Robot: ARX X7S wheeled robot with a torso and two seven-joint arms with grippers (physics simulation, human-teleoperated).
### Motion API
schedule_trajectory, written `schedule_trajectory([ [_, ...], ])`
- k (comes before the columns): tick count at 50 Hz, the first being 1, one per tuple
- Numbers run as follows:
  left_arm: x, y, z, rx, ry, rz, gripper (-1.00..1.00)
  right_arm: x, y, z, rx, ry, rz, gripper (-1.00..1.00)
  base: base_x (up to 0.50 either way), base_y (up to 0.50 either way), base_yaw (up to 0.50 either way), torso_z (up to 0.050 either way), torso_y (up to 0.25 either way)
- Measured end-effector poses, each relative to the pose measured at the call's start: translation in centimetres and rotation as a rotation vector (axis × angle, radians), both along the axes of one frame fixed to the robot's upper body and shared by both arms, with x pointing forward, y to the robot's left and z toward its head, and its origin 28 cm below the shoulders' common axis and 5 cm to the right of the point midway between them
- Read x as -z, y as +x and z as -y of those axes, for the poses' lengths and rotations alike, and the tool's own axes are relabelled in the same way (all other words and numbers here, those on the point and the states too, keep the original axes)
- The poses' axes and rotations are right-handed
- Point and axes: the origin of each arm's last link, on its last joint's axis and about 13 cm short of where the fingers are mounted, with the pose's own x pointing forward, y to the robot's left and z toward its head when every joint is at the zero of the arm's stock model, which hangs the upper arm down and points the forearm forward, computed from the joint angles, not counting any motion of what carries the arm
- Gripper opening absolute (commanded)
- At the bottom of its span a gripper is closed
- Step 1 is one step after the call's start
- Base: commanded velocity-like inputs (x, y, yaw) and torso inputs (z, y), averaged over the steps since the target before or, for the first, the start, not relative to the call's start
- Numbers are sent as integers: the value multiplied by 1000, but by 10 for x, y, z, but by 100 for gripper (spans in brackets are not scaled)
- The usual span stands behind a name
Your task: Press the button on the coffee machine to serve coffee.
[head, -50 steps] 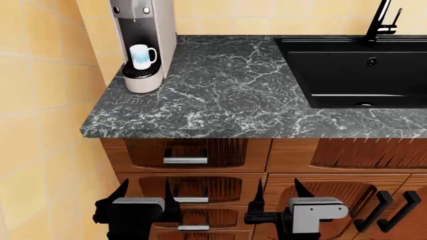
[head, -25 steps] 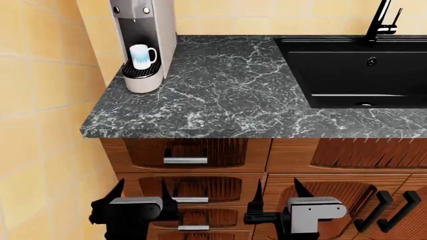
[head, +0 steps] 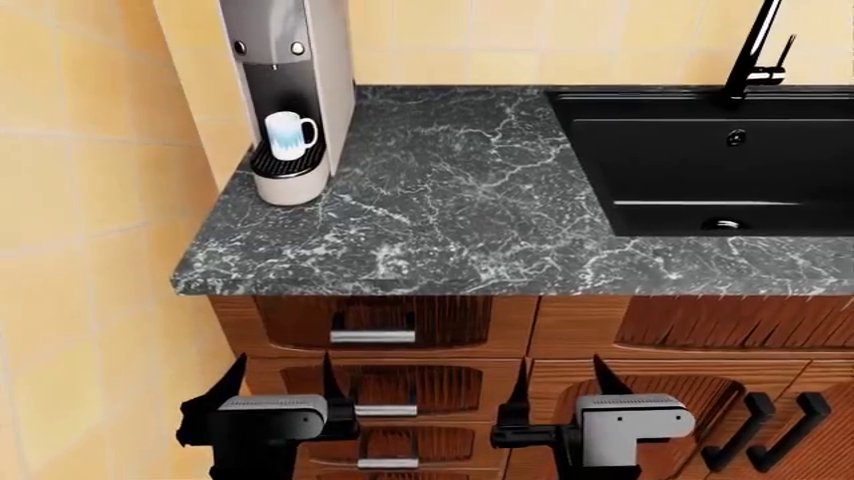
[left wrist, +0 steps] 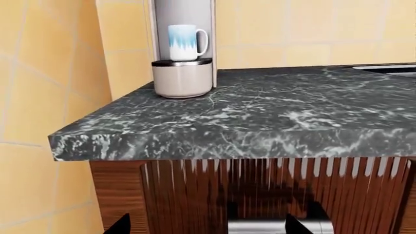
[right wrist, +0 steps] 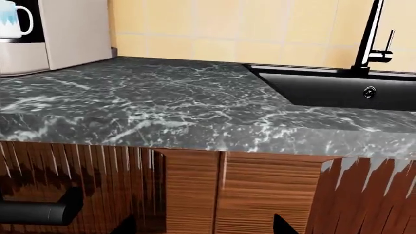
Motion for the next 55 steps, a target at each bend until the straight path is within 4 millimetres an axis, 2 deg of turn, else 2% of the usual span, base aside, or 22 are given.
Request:
schedule_trajectory([
  [20,-1,0,-1,2,-1,10,100,0,0,1,9,-3,0,100,0,0,0,50,0],
  [32,-7,0,-2,-10,-21,-12,100,-7,2,0,13,39,6,100,0,0,0,0,0],
  [43,-36,5,-2,4,-34,-1,100,-35,6,6,21,-5,31,100,0,0,0,0,0],
  [55,-84,10,-6,45,-19,36,100,-83,8,16,28,-49,82,100,0,0,0,0,0],
])
